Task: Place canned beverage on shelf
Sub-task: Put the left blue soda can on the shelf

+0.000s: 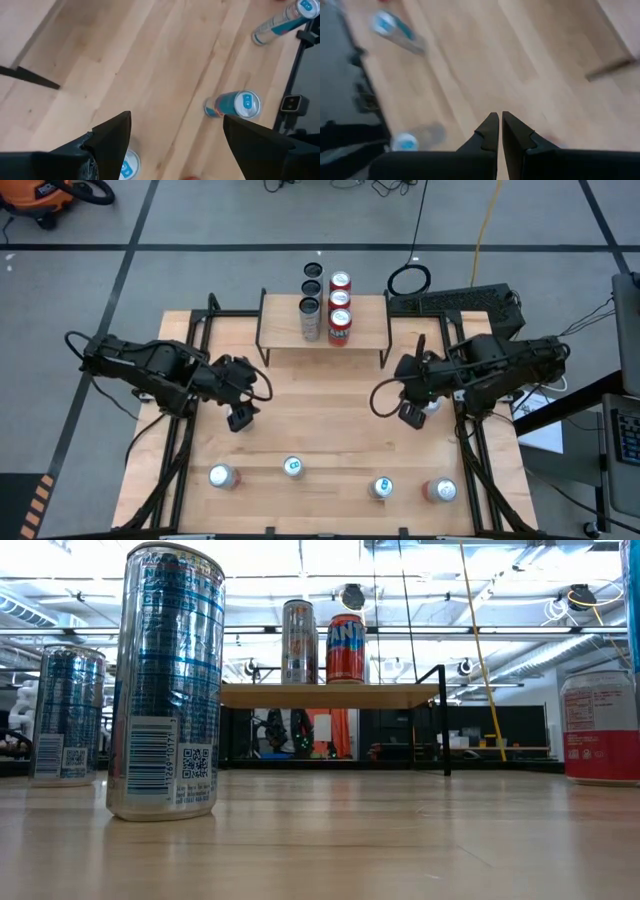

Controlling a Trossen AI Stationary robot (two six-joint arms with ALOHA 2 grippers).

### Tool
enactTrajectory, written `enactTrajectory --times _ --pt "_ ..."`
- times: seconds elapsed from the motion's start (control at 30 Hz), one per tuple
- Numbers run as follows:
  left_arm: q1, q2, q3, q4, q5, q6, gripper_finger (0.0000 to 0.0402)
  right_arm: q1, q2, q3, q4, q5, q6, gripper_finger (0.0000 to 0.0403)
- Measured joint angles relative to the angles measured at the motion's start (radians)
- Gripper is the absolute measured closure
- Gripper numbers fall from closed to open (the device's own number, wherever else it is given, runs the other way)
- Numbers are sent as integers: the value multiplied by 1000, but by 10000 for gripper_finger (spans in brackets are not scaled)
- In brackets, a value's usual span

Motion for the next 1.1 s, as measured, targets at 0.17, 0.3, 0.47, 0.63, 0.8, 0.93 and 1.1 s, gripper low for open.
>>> enactTrajectory --times 0.17,0.3,0.47,0.63,0.8,0.93,1.1 --pt "3 10 0 53 -40 88 82 -26 -20 -66 -34 -28 34 403" --pt "3 23 0 134 -103 165 82 -29 -70 -233 -34 -140 53 401" --pt "3 34 0 213 -108 227 82 -29 -131 -438 30 -221 114 380" --pt "3 42 0 242 -119 264 82 -42 -163 -514 84 -167 117 347" --pt "12 54 0 241 -104 264 82 -59 -188 -558 95 -155 87 310" --pt "12 53 0 241 -89 281 82 -102 -223 -578 103 -256 50 277" --pt "24 53 0 217 -72 287 82 -174 -289 -594 113 -232 31 233"
